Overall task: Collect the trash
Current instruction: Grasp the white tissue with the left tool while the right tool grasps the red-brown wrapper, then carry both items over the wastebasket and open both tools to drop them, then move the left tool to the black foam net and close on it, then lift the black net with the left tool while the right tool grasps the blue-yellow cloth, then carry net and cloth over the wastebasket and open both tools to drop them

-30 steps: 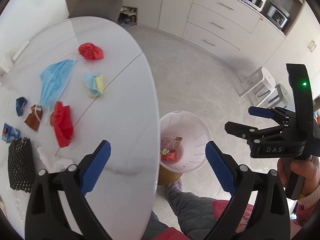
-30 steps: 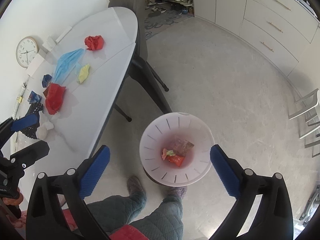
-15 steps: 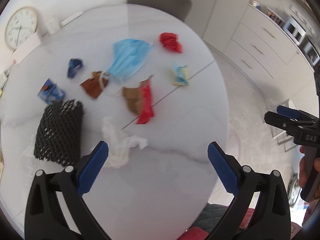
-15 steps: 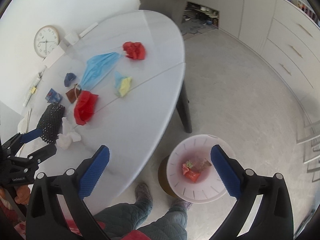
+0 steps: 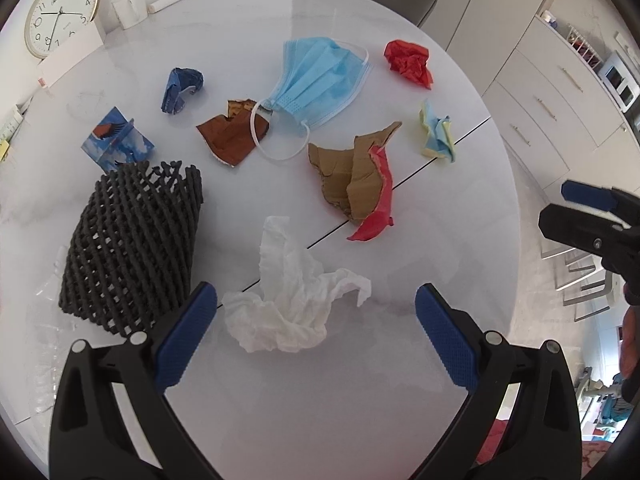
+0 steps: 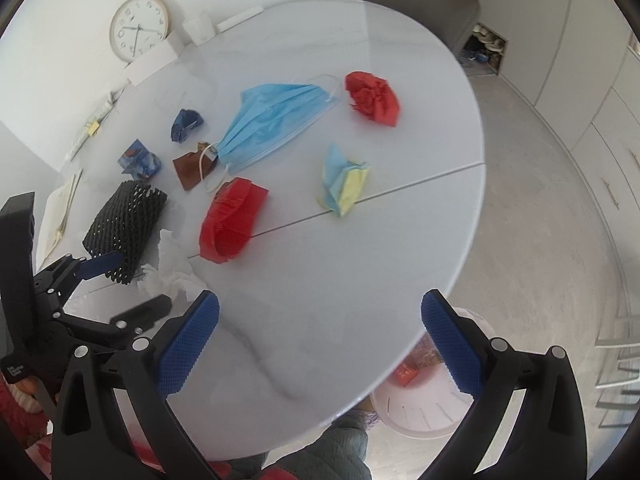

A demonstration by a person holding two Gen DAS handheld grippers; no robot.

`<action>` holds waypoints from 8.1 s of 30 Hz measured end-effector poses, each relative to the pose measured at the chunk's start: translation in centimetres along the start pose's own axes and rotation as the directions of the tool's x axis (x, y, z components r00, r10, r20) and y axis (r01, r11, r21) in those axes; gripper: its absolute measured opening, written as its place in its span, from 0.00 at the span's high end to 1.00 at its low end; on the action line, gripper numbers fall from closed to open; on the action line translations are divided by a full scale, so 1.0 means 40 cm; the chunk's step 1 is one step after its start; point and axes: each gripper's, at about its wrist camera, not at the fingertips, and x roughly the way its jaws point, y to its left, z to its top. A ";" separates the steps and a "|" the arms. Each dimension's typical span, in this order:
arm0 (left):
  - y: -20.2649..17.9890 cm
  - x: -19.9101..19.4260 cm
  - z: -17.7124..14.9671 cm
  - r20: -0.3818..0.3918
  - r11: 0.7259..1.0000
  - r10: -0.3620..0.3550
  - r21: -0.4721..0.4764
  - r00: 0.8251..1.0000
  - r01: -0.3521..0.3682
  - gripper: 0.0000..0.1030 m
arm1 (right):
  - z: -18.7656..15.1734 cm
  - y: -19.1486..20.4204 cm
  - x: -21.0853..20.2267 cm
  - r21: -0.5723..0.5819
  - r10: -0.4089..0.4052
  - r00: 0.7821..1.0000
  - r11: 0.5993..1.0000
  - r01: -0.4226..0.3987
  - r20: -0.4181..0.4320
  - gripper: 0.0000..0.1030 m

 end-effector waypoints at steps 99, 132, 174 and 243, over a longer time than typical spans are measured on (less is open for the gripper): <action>-0.667 -0.031 0.006 -0.127 0.863 -0.278 0.402 0.952 0.306 0.21 | -0.427 -0.503 -0.191 0.477 -0.095 0.995 0.874 0.095 -0.024 0.63; -0.338 -0.103 0.018 -0.055 0.982 -0.146 0.113 0.988 0.151 0.08 | -0.256 -0.308 -0.112 0.366 -0.071 0.997 0.927 0.076 -0.027 0.03; 0.164 0.088 0.092 -0.028 0.928 0.365 0.088 0.931 -0.362 0.08 | 0.046 0.048 0.106 0.062 0.010 0.992 0.998 -0.002 -0.126 0.03; -0.448 -0.082 0.058 -0.083 0.902 -0.268 0.328 0.960 0.281 0.86 | -0.264 -0.362 -0.114 0.364 -0.147 0.989 0.920 0.149 -0.034 0.68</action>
